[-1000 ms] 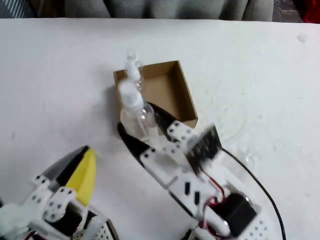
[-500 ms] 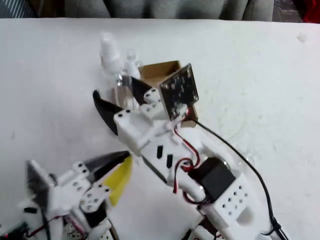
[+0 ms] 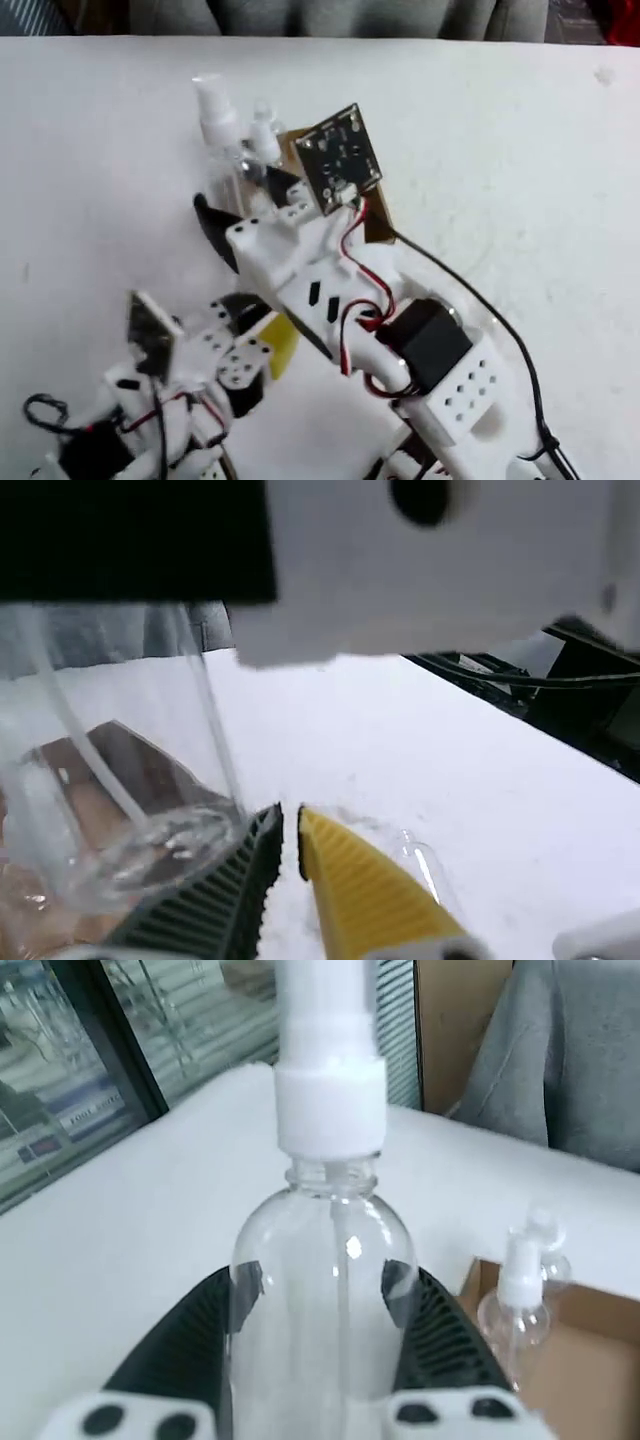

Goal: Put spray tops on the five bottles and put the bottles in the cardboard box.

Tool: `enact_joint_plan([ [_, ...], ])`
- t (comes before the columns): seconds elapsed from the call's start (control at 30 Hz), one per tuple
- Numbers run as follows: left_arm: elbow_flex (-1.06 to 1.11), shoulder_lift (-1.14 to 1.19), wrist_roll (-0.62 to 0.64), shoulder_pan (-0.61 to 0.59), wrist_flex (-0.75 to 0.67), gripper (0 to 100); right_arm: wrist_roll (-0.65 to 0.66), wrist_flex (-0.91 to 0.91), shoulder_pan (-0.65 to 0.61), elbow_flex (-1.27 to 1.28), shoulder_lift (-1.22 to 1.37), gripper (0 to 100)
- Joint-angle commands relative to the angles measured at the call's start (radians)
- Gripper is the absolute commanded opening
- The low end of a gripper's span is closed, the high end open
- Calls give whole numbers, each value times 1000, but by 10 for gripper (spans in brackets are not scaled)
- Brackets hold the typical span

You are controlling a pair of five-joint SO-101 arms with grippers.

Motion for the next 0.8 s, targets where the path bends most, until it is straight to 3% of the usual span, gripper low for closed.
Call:
enact_joint_plan([
  [0.0,77,-1,-63,-2,-135,20,-9,48,2,-55,-31,16],
  [0.43,110,-1,-52,-156,-175,20,-9,124,4,-55,-91,16],
  [0.77,81,-2,-52,-160,-181,20,-124,-93,154,-48,-81,16],
])
